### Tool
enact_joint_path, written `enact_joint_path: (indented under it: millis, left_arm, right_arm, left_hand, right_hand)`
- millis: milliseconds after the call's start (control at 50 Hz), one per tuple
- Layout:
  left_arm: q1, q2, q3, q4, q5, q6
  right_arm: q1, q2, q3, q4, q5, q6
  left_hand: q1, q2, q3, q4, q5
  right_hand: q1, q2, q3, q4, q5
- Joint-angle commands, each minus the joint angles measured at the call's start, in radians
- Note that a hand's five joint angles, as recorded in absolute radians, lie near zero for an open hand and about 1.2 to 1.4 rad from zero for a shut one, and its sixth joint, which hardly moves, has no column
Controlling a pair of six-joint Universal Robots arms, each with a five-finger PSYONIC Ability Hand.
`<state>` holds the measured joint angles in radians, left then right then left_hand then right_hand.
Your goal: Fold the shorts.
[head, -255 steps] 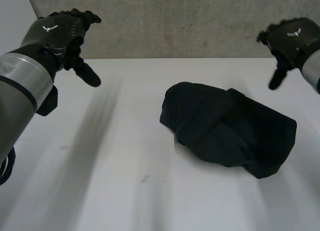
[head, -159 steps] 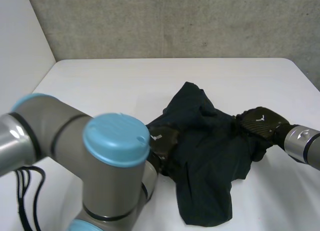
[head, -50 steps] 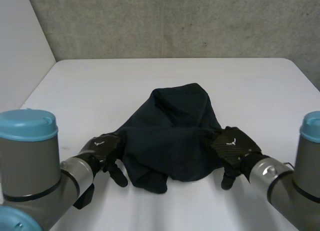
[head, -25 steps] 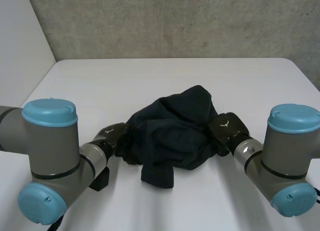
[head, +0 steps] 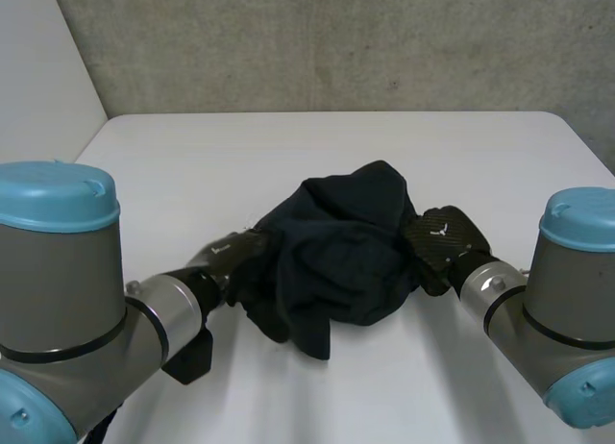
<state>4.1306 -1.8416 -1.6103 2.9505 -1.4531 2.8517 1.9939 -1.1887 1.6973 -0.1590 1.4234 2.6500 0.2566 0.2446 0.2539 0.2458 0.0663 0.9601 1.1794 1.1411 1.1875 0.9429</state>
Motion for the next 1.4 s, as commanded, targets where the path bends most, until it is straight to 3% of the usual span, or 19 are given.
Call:
enact_joint_path:
  millis: [20,260,400,420,480,560,640,720,820,960,1100,1240,1320,1400]
  left_arm:
    - [-0.009,-0.03,0.007,-0.045,0.048,-0.002]
    - [-0.006,-0.179,0.11,-0.038,0.028,-0.018]
    - [-0.016,-0.297,0.155,0.007,-0.127,-0.035]
    - [-0.021,-0.306,0.162,0.024,-0.159,-0.035]
    - [-0.023,-0.309,0.17,0.036,-0.181,-0.034]
    - [-0.013,-0.289,0.173,0.033,-0.181,-0.022]
    - [0.003,-0.136,0.171,0.025,-0.179,0.001]
    - [0.045,0.019,0.176,-0.005,-0.164,0.112]
    - [0.062,0.197,0.249,-0.08,-0.139,0.445]
    - [0.065,0.291,0.253,-0.093,-0.151,0.773]
    - [0.062,0.225,0.201,-0.084,-0.156,0.837]
    - [0.059,-0.043,0.251,-0.045,-0.182,0.841]
    - [0.065,-0.186,0.345,0.082,-0.243,0.854]
    - [0.068,-0.263,0.473,0.269,-0.277,0.925]
  right_arm:
    - [0.003,0.006,0.011,-0.007,0.0,-0.002]
    - [0.029,0.003,0.044,-0.034,0.002,-0.007]
    - [0.023,-0.002,0.041,-0.036,0.002,-0.008]
    - [0.023,-0.002,0.039,-0.036,0.003,-0.008]
    - [0.025,-0.005,0.033,-0.034,0.009,-0.01]
    - [0.017,-0.029,0.016,-0.022,0.011,-0.033]
    - [0.014,-0.096,-0.022,-0.004,0.014,-0.097]
    - [0.014,-0.185,-0.124,0.126,0.018,-0.192]
    - [0.019,-0.238,-0.352,0.405,0.015,-0.176]
    - [0.026,-0.187,-0.625,0.677,0.0,-0.13]
    - [0.029,-0.062,-0.686,0.743,-0.001,-0.16]
    - [0.031,0.106,-0.716,0.733,0.011,-0.246]
    - [0.031,0.205,-0.777,0.642,0.017,-0.252]
    - [0.029,0.276,-0.875,0.405,0.055,-0.252]
  left_hand:
    - [-0.028,-0.016,-0.026,-0.018,-0.013]
    - [0.124,0.136,0.127,0.135,0.14]
    - [0.649,0.661,0.652,0.66,0.665]
    - [0.853,0.865,0.856,0.864,0.869]
    - [1.133,1.145,1.136,1.144,1.149]
    - [1.14,1.152,1.142,1.15,1.155]
    - [1.14,1.152,1.142,1.15,1.155]
    - [1.14,1.152,1.142,1.15,1.155]
    - [1.14,1.152,1.142,1.15,1.155]
    - [1.14,1.152,1.142,1.15,1.155]
    - [1.14,1.152,1.142,1.15,1.155]
    - [1.14,1.152,1.142,1.15,1.155]
    - [1.14,1.152,1.142,1.15,1.155]
    - [1.14,1.152,1.142,1.15,1.155]
  right_hand:
    - [0.436,0.217,0.255,0.209,0.279]
    - [0.436,0.217,0.255,0.209,0.279]
    - [0.436,0.217,0.255,0.209,0.279]
    - [0.436,0.217,0.255,0.209,0.279]
    - [0.436,0.217,0.255,0.209,0.279]
    - [0.436,0.217,0.255,0.209,0.279]
    - [0.436,0.217,0.255,0.209,0.279]
    - [0.436,0.217,0.255,0.209,0.279]
    - [0.436,0.217,0.255,0.209,0.279]
    - [0.436,0.217,0.255,0.209,0.279]
    - [0.436,0.217,0.255,0.209,0.279]
    - [0.436,0.217,0.255,0.209,0.279]
    - [0.436,0.217,0.255,0.209,0.279]
    - [0.436,0.217,0.255,0.209,0.279]
